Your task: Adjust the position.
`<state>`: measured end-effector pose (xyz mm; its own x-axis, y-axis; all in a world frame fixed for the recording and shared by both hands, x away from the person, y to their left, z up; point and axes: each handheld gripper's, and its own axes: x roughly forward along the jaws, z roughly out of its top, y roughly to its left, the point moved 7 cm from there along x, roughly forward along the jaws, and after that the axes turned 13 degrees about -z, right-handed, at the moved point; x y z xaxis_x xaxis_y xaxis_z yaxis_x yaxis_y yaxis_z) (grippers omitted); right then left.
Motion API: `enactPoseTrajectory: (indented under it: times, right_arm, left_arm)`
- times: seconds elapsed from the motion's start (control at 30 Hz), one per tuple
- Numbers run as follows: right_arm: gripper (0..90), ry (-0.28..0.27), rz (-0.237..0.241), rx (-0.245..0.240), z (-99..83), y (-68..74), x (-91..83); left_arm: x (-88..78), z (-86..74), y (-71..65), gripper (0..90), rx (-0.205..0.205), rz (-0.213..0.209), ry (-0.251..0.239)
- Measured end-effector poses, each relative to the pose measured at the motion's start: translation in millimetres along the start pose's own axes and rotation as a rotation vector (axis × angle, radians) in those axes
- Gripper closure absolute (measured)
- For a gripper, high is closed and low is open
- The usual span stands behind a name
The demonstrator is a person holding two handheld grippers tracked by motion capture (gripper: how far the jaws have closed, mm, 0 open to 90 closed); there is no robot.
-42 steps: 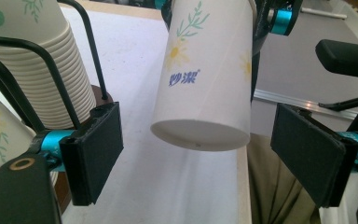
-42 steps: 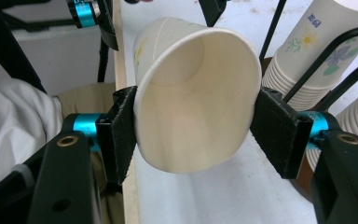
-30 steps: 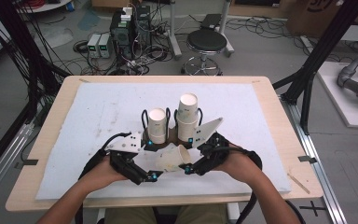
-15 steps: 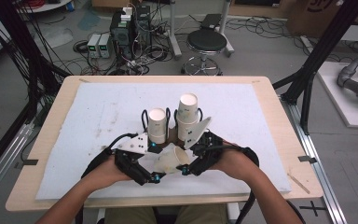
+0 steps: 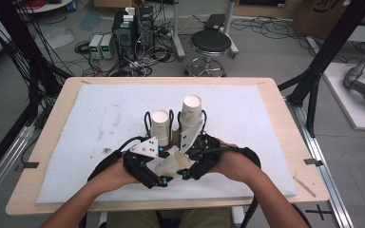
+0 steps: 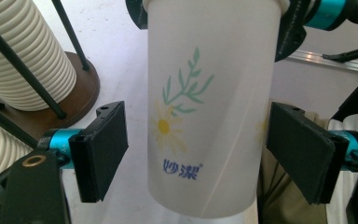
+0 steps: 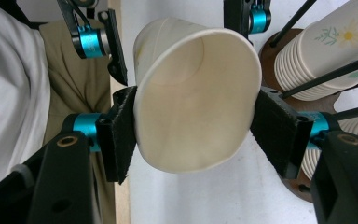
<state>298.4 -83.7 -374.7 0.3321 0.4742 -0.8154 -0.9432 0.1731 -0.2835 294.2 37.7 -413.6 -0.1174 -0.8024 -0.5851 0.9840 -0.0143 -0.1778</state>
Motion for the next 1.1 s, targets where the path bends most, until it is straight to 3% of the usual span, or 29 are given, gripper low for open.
enactPoseTrajectory:
  times: [0.57, 0.87, 1.1]
  right_arm:
    - [35.5, 0.097, 0.001, -0.077, 9.3, 4.8, 0.9]
    - [35.2, 0.114, 0.001, -0.084, 10.9, 5.3, 2.9]
    - [34.0, 0.105, 0.011, -0.073, 11.6, 5.3, 3.5]
  left_arm:
    - [10.5, 0.4, -0.2, 27.5, -0.014, -0.024, 0.043]
    - [11.9, -1.1, -1.9, 35.6, -0.007, -0.052, 0.054]
    - [12.9, -2.1, -2.1, 36.4, -0.013, -0.062, 0.027]
